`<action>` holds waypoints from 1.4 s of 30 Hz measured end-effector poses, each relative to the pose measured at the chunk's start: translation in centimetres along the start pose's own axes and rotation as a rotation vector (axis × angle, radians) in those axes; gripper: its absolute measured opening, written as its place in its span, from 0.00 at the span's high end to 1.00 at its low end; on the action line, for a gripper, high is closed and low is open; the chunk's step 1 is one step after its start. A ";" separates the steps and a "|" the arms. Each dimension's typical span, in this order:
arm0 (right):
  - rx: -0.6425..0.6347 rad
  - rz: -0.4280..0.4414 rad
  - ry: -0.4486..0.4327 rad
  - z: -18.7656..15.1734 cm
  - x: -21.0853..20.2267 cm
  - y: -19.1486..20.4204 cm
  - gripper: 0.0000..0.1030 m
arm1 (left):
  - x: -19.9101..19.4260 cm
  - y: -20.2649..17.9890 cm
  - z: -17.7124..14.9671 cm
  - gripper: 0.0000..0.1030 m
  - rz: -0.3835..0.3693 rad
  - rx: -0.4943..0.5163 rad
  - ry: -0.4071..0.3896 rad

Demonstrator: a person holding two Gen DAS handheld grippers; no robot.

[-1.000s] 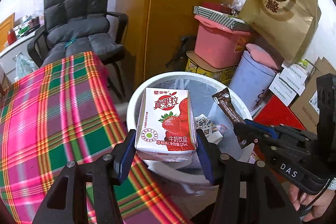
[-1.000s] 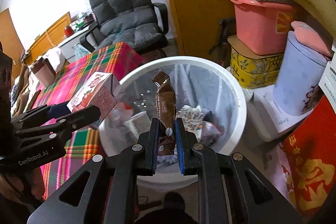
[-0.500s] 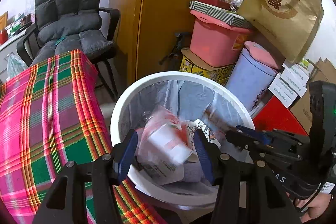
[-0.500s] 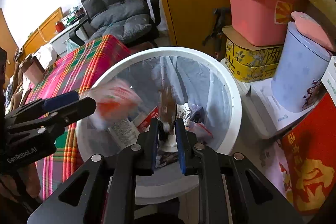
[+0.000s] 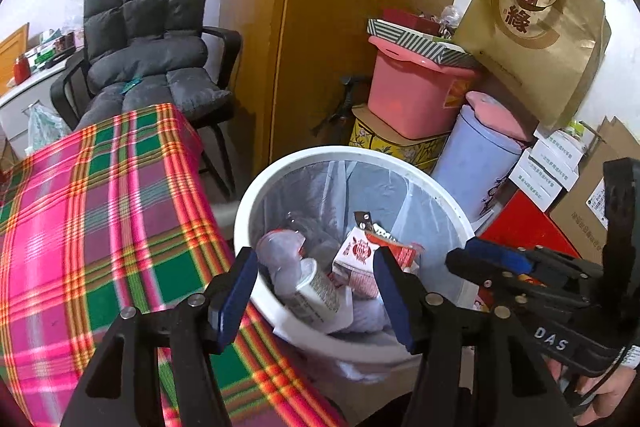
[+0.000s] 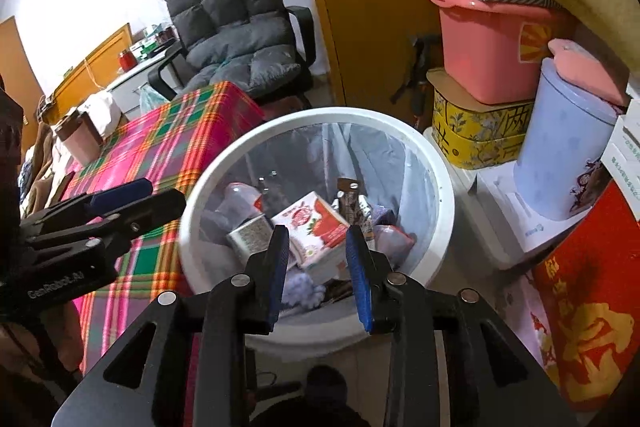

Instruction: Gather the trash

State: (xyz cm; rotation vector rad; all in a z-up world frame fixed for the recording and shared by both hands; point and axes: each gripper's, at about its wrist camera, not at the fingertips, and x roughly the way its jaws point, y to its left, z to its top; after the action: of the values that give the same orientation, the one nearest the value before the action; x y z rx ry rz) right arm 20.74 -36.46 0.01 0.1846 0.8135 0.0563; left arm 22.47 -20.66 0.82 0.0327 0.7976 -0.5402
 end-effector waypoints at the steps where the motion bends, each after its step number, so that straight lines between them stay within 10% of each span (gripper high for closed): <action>1: -0.003 0.002 -0.005 -0.1 -0.3 0.2 0.69 | -0.5 0.0 -0.3 0.42 0.009 -0.002 -0.003; 42: -0.187 0.088 -0.071 -7.6 -8.5 7.9 0.69 | -15.4 1.8 -12.9 0.42 0.152 -0.097 -0.082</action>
State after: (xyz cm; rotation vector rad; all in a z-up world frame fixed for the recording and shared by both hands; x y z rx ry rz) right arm 9.51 -28.60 2.46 0.0448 0.7252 0.2069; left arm 5.82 -9.25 2.01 -0.0185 0.7335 -0.3564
